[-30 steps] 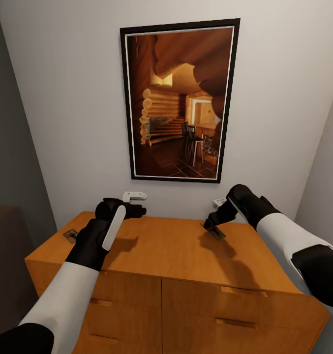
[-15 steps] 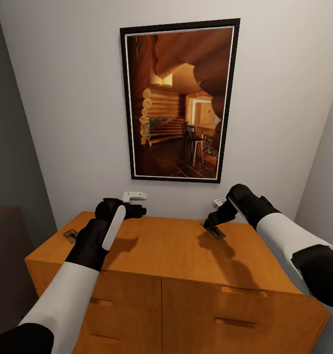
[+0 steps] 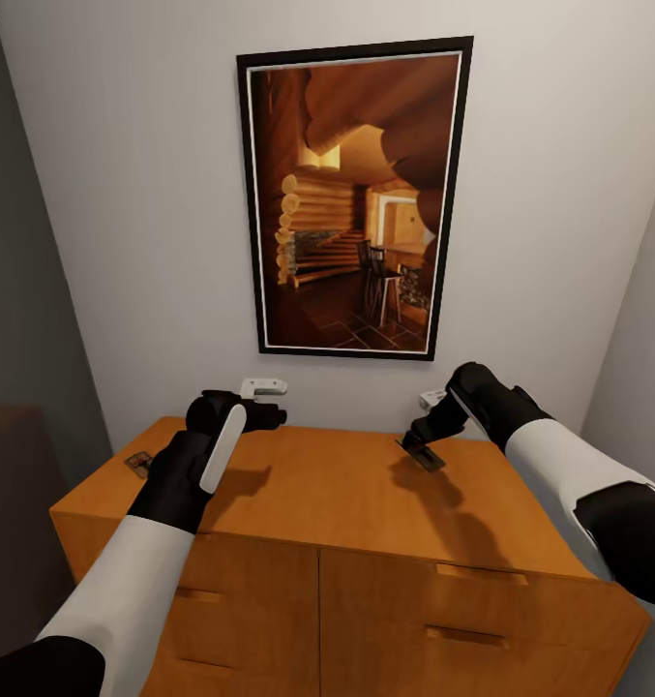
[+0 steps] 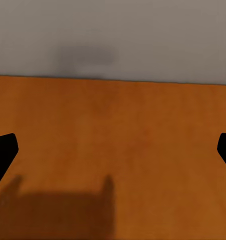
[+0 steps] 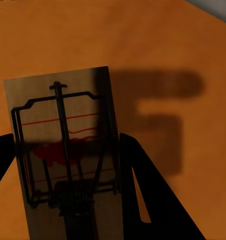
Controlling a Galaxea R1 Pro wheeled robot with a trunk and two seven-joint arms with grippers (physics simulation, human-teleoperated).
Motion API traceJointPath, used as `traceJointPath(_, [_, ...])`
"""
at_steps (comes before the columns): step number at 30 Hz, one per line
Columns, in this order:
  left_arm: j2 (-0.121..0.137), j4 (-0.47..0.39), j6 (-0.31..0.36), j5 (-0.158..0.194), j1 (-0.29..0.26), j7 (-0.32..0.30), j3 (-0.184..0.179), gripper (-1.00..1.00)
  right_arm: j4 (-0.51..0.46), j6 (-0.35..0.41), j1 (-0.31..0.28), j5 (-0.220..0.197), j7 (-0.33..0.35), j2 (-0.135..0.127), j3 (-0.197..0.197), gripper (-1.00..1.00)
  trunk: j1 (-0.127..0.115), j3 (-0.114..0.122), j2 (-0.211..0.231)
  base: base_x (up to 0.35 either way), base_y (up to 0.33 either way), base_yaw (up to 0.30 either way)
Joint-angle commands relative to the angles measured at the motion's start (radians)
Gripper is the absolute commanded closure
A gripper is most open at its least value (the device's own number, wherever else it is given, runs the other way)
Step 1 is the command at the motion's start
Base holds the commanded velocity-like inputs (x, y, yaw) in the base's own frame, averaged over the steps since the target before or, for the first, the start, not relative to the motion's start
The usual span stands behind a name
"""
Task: Take the four mousetraps from the cabinet in the bathroom and place them on the bathroom floor. Make sure all four end up on the same floor surface, and ensure that at least two of them are either under or directly next to the same bathroom sink.
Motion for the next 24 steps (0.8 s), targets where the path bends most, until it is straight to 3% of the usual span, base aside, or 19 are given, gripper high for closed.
traceJointPath(1, [0.000, -0.001, 0.004, 0.011, -0.001, 0.010, -0.001, -1.00, -0.002, 0.002, -0.001, 0.008, 0.008, -0.001, 0.004, 1.00, 0.000, -0.001, -0.001, 0.000, 0.143, 0.000])
traceJointPath(8, [0.000, -0.003, 0.009, 0.016, -0.001, 0.010, -0.001, -1.00, -0.002, 0.002, -0.001, 0.008, 0.007, -0.001, 0.004, 1.00, 0.000, -0.001, -0.001, 0.000, 0.252, 0.000])
traceJointPath(18, [0.001, -0.002, 0.008, 0.017, -0.001, 0.010, 0.002, -1.00, -0.002, 0.002, -0.001, 0.009, 0.007, -0.003, 0.004, 1.00, 0.000, -0.001, -0.001, 0.000, 0.084, 0.000])
traceJointPath(24, [0.002, 0.000, 0.009, 0.014, -0.001, 0.010, 0.005, -1.00, -0.002, 0.002, -0.001, 0.008, 0.007, 0.000, 0.004, 1.00, 0.000, -0.001, -0.001, 0.000, 0.277, 0.000])
